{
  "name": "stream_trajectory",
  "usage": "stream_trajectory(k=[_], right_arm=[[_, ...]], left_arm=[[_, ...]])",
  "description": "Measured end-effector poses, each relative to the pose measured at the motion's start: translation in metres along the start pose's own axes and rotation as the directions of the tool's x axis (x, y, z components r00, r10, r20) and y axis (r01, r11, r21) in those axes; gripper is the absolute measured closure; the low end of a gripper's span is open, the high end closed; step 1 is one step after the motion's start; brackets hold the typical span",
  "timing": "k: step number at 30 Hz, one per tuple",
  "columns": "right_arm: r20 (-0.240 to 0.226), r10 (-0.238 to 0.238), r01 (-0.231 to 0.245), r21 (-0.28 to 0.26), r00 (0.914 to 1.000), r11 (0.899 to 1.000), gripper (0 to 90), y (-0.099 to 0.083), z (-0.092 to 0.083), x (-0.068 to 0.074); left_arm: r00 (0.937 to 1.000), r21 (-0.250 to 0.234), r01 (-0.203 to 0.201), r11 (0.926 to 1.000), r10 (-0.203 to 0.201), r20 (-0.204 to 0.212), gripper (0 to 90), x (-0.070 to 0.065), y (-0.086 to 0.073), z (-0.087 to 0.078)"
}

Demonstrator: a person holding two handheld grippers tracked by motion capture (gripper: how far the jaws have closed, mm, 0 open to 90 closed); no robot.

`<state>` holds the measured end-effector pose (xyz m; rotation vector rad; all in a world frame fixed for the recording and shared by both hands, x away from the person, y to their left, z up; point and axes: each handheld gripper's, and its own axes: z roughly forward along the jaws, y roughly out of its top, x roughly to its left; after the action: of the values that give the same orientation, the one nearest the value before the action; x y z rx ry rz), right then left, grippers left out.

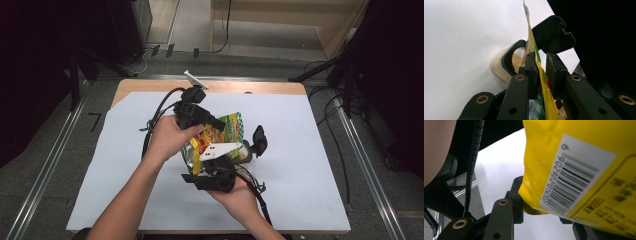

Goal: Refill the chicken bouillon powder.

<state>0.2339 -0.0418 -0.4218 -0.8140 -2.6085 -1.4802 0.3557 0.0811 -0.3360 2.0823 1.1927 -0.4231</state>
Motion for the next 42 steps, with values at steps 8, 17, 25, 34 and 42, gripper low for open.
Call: stream_trajectory(k=[8, 17, 25, 34, 42], right_arm=[[-0.003, 0.009, -0.009, -0.003, 1.0000, 1.000, 65.6, 0.000, 0.000, 0.002], [0.001, 0.002, -0.002, 0.004, 1.0000, 1.000, 66.2, -0.002, 0.003, 0.002], [-0.007, 0.006, -0.006, 0.001, 1.0000, 1.000, 66.0, -0.001, 0.001, 0.002], [0.007, 0.005, -0.005, 0.014, 1.0000, 1.000, 65.8, 0.002, 0.000, 0.003], [0.003, 0.004, -0.004, 0.009, 1.0000, 1.000, 65.7, 0.003, -0.001, 0.003]], left_arm=[[0.9994, -0.007, -0.025, 0.9997, 0.025, -0.024, 80.0, -0.007, -0.001, -0.001], [0.9992, -0.009, -0.030, 0.9995, 0.030, -0.027, 80.3, -0.009, -0.002, -0.003], [0.9991, -0.018, -0.026, 0.9995, 0.025, -0.035, 80.4, -0.006, -0.002, -0.004], [0.9992, -0.024, -0.027, 0.9993, 0.026, -0.029, 80.3, -0.008, -0.002, -0.003], [0.9990, -0.028, -0.030, 0.9992, 0.029, -0.033, 79.7, -0.011, -0.003, -0.004]])
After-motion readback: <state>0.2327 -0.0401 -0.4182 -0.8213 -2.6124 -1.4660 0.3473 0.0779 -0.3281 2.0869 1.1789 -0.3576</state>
